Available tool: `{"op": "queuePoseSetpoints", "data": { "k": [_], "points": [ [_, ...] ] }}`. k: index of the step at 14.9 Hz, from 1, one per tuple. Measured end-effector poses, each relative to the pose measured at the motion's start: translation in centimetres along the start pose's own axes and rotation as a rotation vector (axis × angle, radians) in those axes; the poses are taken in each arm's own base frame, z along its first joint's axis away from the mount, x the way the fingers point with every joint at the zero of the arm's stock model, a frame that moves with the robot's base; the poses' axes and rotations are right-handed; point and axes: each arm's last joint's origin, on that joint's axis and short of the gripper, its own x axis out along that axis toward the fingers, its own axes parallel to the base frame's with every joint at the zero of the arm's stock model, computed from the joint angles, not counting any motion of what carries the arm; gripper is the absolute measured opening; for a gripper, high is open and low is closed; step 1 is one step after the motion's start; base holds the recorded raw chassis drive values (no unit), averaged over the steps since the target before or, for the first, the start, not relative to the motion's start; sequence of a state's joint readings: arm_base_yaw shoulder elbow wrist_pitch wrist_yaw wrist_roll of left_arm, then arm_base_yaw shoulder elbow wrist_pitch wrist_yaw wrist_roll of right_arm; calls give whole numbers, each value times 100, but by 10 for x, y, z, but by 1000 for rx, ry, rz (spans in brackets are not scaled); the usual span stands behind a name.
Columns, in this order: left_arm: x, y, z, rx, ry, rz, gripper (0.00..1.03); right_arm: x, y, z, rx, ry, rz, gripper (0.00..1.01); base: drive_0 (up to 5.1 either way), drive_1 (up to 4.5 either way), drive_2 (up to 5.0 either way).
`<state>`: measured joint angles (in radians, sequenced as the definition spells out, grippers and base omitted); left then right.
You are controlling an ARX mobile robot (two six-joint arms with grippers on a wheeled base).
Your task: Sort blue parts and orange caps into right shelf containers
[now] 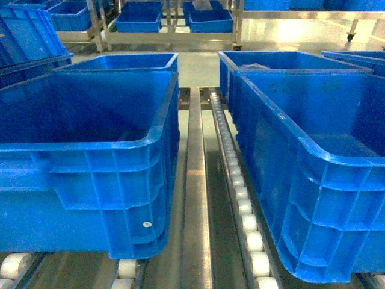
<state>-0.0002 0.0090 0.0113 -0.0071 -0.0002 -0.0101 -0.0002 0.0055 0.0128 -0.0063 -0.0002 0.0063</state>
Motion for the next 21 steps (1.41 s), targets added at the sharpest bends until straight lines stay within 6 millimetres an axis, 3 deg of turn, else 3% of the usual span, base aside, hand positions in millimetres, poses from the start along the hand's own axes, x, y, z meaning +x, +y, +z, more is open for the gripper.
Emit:
{"op": "queuePoseSetpoints", "data": {
  "k": [18, 19, 20, 21],
  "points": [
    [0, 0, 0, 0, 0, 0, 42, 0, 0, 0, 0, 0, 0, 44, 0, 0, 0],
    [0, 0, 1, -1, -9, 1, 42, 0, 0, 0, 0, 0, 0, 44, 0, 0, 0],
    [-1, -1, 12, -24, -160, 5, 42, 0, 0, 0, 0, -1, 0, 44, 0, 0, 0],
    [4, -6, 33, -56, -325, -48, 42, -4, 1, 29, -9, -309, 20, 44, 0, 0, 0]
  ]
}}
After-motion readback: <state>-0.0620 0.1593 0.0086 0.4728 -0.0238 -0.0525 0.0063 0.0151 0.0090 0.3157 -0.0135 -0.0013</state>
